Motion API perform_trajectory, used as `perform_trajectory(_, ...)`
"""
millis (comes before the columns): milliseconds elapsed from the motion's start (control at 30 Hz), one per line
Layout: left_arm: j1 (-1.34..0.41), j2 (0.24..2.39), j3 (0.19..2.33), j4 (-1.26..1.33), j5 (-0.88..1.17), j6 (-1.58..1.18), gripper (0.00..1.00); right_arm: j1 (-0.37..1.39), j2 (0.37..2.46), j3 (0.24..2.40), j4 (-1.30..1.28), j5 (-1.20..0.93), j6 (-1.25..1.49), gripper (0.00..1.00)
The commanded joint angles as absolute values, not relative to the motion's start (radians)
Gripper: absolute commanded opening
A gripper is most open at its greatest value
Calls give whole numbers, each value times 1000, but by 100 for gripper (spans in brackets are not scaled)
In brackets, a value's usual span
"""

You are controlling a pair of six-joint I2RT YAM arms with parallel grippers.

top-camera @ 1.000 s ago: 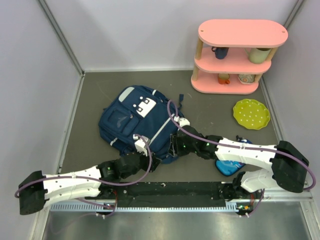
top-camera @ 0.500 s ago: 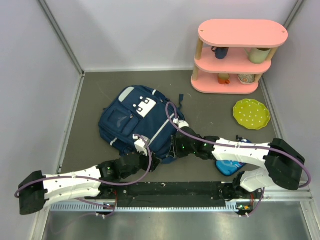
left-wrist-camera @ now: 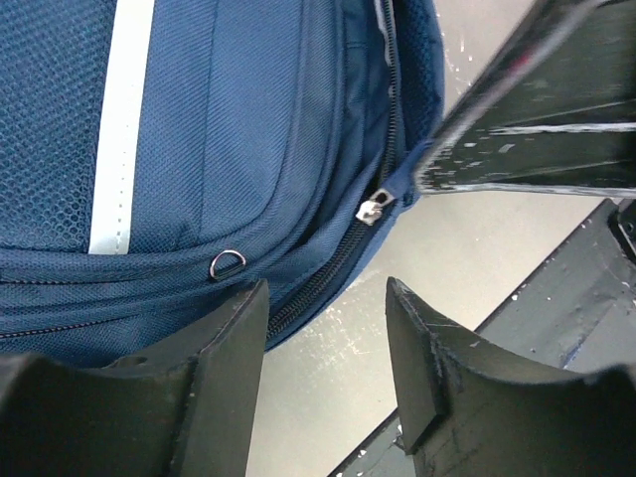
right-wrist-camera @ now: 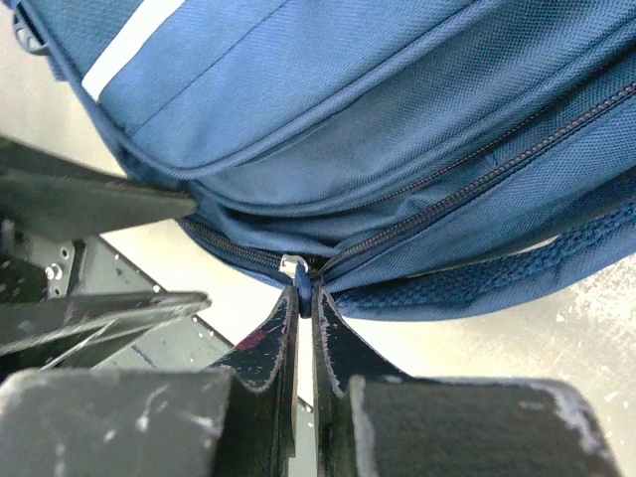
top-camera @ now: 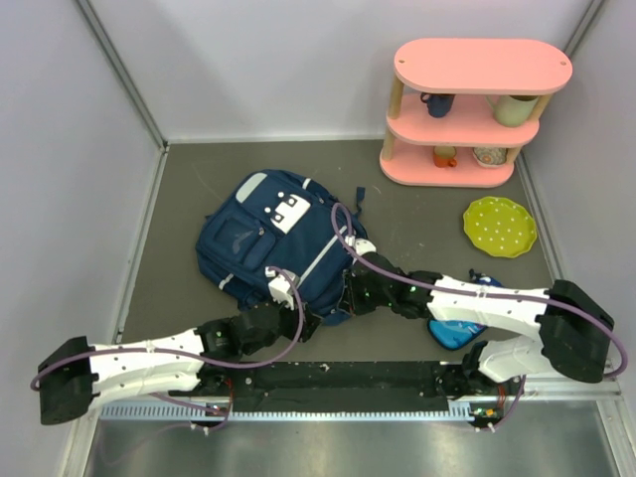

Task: Pack the student bag
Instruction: Zip the student bag at the center of the board.

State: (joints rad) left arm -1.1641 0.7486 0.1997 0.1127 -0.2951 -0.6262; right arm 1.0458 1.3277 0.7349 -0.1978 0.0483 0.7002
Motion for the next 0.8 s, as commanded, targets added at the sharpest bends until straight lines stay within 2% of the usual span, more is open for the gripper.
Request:
perform_trajectory(0,-1166,796,202,181,-331,-611,58,1074,1241,762,-229,69,657,0)
perform_trajectory(300,-1166,946,285,224,-363,-540,68,1080,1178,741,-193,89,614,0)
perform_trajectory(600,-1167,1032,313,330,-425,-446,71,1081,1151,736,-192,100,609,0)
perform_trajectory(767,-1174,1003,296,402,-431,-402,71,1081,1149,732,-199,113,617,0)
